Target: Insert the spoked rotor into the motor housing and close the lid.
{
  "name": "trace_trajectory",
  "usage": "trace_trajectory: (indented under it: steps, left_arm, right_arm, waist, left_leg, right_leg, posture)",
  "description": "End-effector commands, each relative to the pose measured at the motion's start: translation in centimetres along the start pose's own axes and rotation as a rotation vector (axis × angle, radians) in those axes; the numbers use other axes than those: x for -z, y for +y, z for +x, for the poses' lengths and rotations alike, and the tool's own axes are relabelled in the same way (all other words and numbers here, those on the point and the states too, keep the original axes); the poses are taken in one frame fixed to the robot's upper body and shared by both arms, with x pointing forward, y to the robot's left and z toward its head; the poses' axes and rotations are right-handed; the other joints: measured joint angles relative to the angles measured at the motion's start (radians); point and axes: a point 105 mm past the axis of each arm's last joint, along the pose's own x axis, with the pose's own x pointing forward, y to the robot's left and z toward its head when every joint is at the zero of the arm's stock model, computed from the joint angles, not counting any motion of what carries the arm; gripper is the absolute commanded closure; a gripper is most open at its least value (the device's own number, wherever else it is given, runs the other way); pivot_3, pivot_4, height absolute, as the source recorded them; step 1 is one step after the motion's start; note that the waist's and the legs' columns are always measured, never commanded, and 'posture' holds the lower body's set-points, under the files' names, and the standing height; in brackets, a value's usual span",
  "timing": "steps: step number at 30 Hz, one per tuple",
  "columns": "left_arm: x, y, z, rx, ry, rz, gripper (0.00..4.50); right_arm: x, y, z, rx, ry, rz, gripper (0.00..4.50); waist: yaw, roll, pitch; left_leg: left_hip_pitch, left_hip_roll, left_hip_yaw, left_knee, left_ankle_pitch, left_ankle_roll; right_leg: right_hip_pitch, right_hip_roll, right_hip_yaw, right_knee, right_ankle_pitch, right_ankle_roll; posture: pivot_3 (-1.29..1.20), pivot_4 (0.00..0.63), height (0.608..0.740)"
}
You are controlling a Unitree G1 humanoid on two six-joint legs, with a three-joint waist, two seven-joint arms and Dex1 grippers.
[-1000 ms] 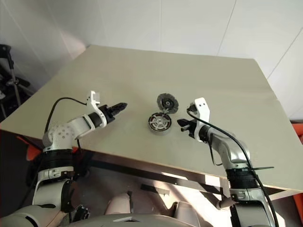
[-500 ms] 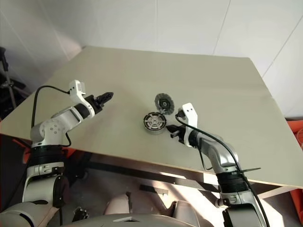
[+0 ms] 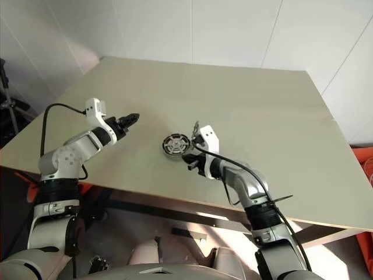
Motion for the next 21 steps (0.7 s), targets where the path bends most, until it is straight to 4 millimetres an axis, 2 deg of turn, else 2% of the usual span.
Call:
trace_trajectory:
  steps: [1, 5, 9, 14, 21]
  left_arm:
    - [-1.6, -0.7, 0.2, 0.027, -0.051, 0.039, 2.24]
    - [-1.4, -0.5, 0.3, 0.027, -0.048, 0.03, 2.24]
    - [-1.2, -0.8, 0.7, 0.035, -0.045, 0.025, 2.24]
    - [-1.0, -1.0, 0.9, 0.046, -0.038, 0.023, 2.24]
    - [-0.4, -1.3, 1.0, 0.051, -0.022, 0.035, 2.24]
  right_arm:
    - [-2.5, 0.1, -1.3, -0.006, -0.082, -0.074, 4.5]
    - [-3.2, -0.3, -3.5, -0.009, -0.096, -0.098, 4.5]
    - [-1.9, -2.1, -4.9, 0.059, -0.037, -0.101, 4.5]
    - [-1.8, -3.1, -5.1, 0.107, -0.045, -0.091, 4.5]
    - [-4.5, -6.5, -5.0, 0.289, -0.134, -0.109, 4.5]
  waist:
    - [0.001, 0.0, 0.0]
    - [0.008, 0.0, 0.0]
    - [0.009, 0.0, 0.0]
    - [0.005, 0.0, 0.0]
    - [0.003, 0.0, 0.0]
  left_leg:
    - [0.0, 0.0, 0.0, 0.0, 0.0, 0.0]
    - [0.0, 0.0, 0.0, 0.0, 0.0, 0.0]
    - [0.0, 0.0, 0.0, 0.0, 0.0, 0.0]
    - [0.0, 0.0, 0.0, 0.001, 0.0, 0.0]
    - [0.0, 0.0, 0.0, 0.001, 0.0, 0.0]
  right_leg:
    - [0.0, 0.0, 0.0, 0.0, 0.0, 0.0]
    - [0.0, 0.0, 0.0, 0.0, 0.0, 0.0]
    - [0.001, 0.0, 0.0, 0.0, 0.0, 0.0]
    - [0.001, 0.0, 0.0, 0.0, 0.0, 0.0]
    - [0.0, 0.0, 0.0, 0.001, 0.0, 0.0]
  posture:
    - [0.0, 0.0, 0.74]
    - [0.0, 0.0, 0.74]
    - [0.0, 0.0, 0.74]
    - [0.0, 0.0, 0.74]
    - [0.0, 0.0, 0.74]
